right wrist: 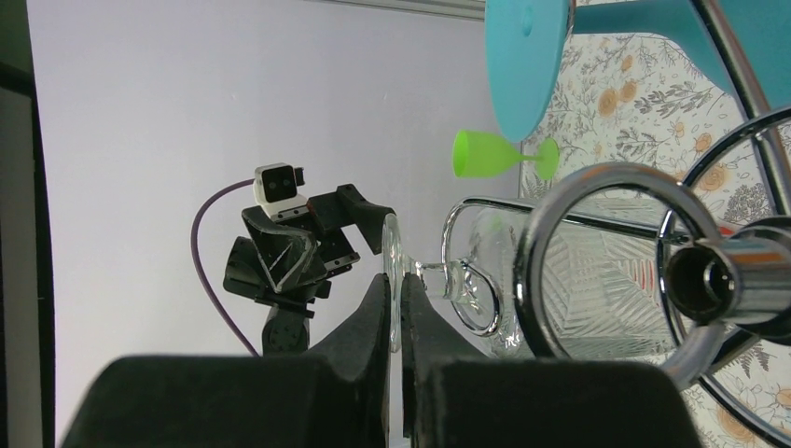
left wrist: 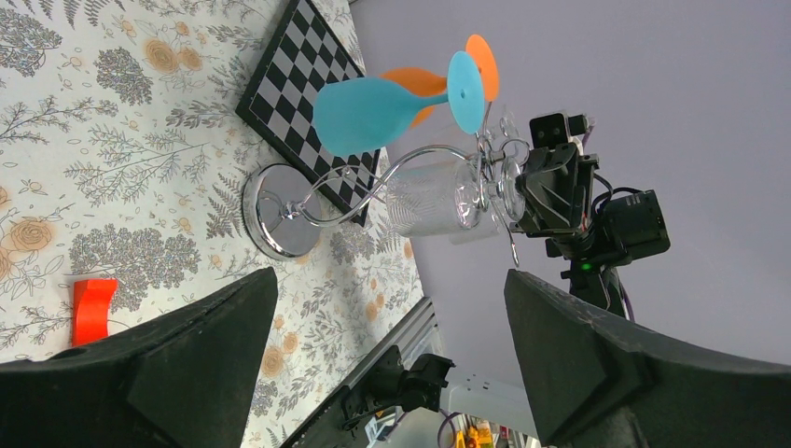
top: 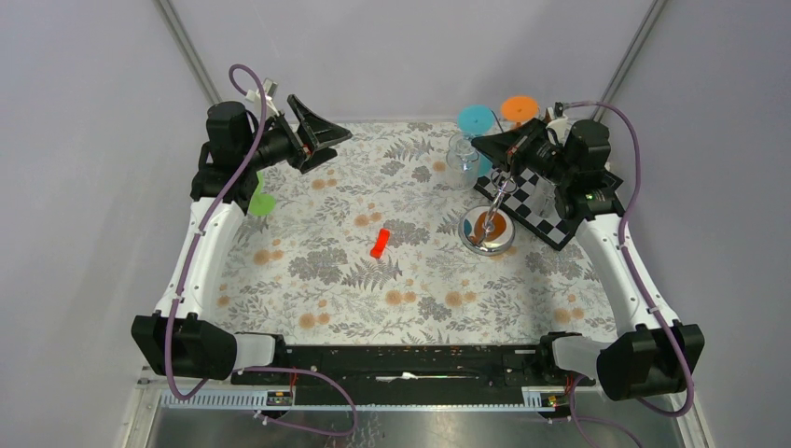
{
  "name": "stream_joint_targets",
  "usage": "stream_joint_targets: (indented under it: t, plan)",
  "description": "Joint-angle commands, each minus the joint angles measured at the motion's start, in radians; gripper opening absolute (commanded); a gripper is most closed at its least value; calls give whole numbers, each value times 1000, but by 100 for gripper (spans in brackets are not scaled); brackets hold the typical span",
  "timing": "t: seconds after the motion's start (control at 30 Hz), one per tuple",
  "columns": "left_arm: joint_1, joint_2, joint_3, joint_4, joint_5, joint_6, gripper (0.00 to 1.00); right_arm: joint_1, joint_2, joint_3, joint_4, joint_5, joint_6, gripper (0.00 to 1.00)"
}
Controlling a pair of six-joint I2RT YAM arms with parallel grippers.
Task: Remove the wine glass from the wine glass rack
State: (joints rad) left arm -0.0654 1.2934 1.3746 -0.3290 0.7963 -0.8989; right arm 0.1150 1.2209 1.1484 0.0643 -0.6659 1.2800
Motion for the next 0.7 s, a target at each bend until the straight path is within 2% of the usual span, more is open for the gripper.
stream_joint_targets:
  t: [0.0, 0.37, 0.67]
  plan:
    - [-2, -19, 44, 31, -12, -5, 99, -3, -1, 15, 147, 17, 29, 0]
    - [-2, -9, 47, 38, -20, -13, 99, 42, -14, 74, -8, 126, -89, 0]
    - [-2, -2, 44, 57, -20, -29, 99, 104, -56, 31, -40, 298, 10, 0]
